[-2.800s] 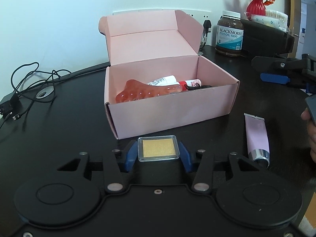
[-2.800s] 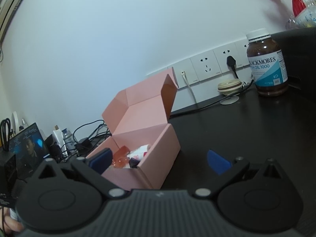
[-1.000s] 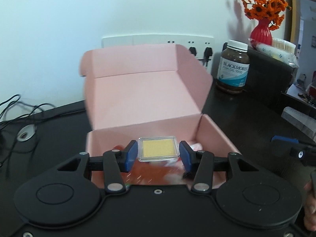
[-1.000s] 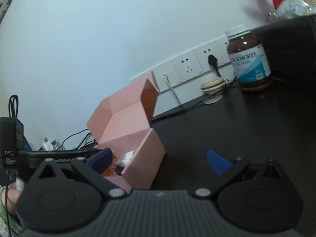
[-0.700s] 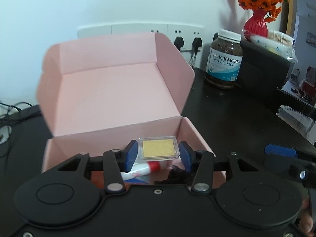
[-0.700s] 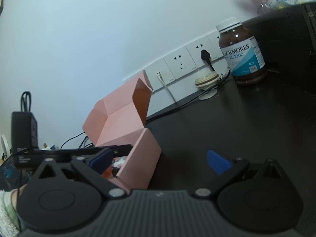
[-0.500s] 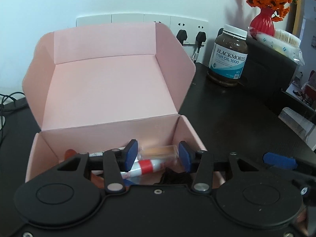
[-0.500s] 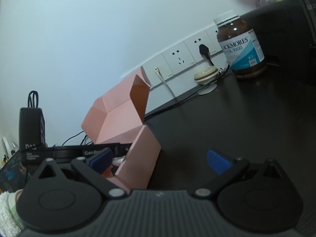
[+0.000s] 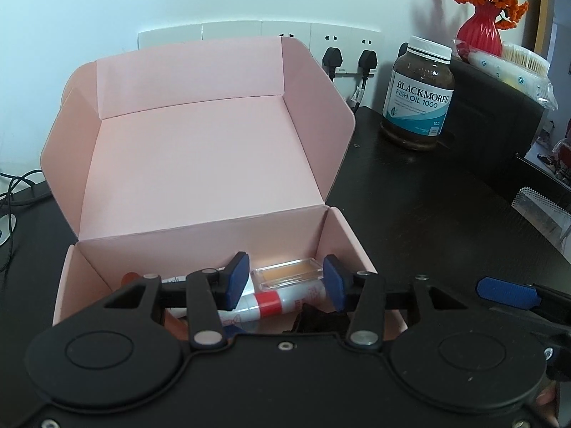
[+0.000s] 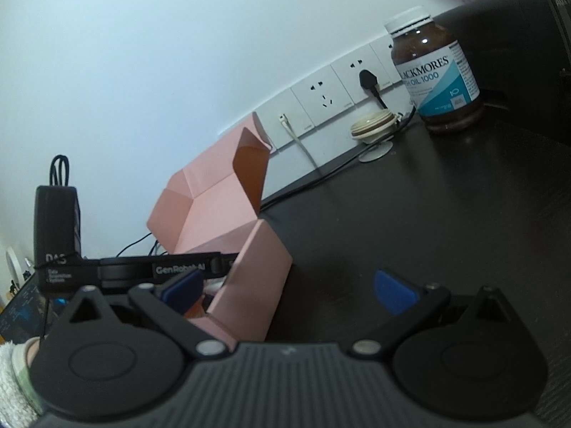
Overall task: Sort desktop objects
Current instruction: 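Open the left gripper to release the gold card in the box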
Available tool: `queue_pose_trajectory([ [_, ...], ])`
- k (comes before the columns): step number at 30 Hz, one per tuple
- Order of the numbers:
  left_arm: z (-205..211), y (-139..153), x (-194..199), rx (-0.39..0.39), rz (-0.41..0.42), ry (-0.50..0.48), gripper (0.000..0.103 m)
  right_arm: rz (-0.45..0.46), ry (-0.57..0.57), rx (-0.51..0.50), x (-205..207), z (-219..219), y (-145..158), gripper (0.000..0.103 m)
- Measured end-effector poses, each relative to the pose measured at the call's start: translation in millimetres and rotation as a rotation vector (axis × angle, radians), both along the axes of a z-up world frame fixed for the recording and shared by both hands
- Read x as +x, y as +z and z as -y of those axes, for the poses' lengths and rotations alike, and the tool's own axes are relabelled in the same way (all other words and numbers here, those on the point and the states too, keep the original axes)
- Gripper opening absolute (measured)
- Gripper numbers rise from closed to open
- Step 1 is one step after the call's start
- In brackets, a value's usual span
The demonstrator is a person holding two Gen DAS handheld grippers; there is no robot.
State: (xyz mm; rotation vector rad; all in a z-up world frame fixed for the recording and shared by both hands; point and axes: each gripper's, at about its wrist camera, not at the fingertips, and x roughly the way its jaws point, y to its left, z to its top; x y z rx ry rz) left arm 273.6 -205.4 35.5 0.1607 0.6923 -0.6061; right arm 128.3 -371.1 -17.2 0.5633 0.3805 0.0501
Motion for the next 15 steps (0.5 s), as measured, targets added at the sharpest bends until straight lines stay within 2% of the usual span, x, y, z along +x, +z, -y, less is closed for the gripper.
queue_pose_trajectory([
  [1, -1, 1, -1, -0.005, 0.005, 0.004, 0.056, 0.0, 0.0, 0.0, 0, 0, 0, 0.102],
  [3, -6, 3, -5, -0.015, 0.026, 0.017, 0.071, 0.002, -0.001, -0.001, -1, 0, 0, 0.102],
  [6, -19, 9, -13, -0.06, 0.06, 0.016, 0.085, -0.001, 0.002, 0.0, -1, 0, 0, 0.102],
  [8, -30, 13, -20, -0.086, 0.081, 0.012, 0.087, -0.005, 0.006, 0.001, 0, 0, 0, 0.102],
  [11, -47, 17, -32, -0.111, 0.125, 0.002, 0.097, -0.012, 0.014, 0.005, 2, 0, -1, 0.102],
  [15, -74, 16, -52, -0.144, 0.175, -0.003, 0.103, -0.015, 0.02, 0.01, 3, 0, -2, 0.102],
])
